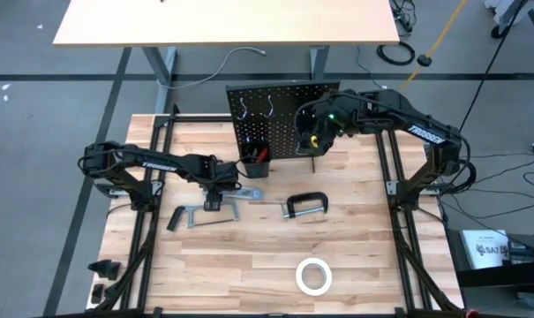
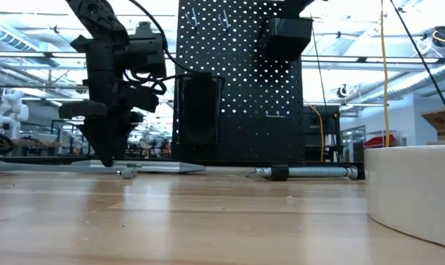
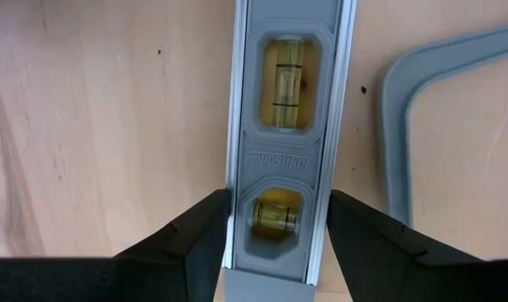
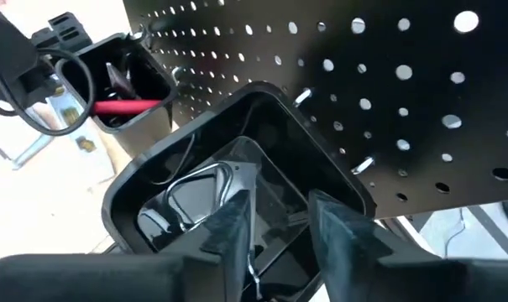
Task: Hang tools onto peg board
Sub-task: Put the big spirit level into the bottom black bin on the pegboard
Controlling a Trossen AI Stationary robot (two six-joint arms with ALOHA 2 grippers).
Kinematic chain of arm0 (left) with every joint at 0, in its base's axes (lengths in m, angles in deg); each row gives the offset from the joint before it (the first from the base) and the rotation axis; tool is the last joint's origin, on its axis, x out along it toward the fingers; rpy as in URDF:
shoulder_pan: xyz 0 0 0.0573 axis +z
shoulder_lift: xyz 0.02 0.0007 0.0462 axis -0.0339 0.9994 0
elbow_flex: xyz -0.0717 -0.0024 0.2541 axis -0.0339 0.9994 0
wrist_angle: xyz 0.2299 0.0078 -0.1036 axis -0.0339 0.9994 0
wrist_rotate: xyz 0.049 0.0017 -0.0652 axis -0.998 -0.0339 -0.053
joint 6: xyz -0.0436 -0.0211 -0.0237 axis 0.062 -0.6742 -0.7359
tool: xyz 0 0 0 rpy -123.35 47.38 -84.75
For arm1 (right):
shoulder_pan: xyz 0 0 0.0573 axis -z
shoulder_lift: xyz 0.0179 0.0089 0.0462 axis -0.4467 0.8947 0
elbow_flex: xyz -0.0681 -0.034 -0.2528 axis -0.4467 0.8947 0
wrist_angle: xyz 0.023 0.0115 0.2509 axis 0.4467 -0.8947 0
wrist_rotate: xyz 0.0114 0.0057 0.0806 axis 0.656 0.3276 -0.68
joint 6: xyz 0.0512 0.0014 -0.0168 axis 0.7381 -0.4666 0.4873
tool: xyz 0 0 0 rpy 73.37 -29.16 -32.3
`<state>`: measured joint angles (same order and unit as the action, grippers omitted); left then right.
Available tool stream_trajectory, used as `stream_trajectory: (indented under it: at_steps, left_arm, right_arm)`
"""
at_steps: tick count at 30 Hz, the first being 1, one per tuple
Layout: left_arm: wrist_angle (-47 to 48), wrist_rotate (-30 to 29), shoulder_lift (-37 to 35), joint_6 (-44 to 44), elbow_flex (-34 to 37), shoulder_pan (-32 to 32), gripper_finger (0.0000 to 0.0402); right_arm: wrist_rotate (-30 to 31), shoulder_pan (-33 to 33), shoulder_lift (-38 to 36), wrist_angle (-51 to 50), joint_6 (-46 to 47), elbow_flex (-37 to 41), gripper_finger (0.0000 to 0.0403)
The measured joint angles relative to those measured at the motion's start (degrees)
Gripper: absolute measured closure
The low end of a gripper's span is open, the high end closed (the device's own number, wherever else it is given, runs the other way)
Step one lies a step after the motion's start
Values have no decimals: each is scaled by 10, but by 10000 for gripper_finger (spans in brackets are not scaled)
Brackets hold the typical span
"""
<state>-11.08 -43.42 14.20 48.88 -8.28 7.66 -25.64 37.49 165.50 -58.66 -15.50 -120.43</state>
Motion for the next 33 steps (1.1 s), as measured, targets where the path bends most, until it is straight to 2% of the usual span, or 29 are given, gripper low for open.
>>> stream_trajectory:
  at_steps: [5,18,23,33]
  left_arm:
    - [6,0,-10,-2,-7,0,198]
    - [3,-5,-1,14,-4,0,198]
    - [20,-50,-1,14,-17,-15,198]
    - [27,-38,-1,-15,-32,-50,198]
  right_arm:
    - [-2,-14,-1,-2,0,0,271]
    - [-3,-47,-1,-3,1,0,270]
    - [-3,-55,-1,-12,3,0,270]
    - [-1,-55,-1,-14,1,0,270]
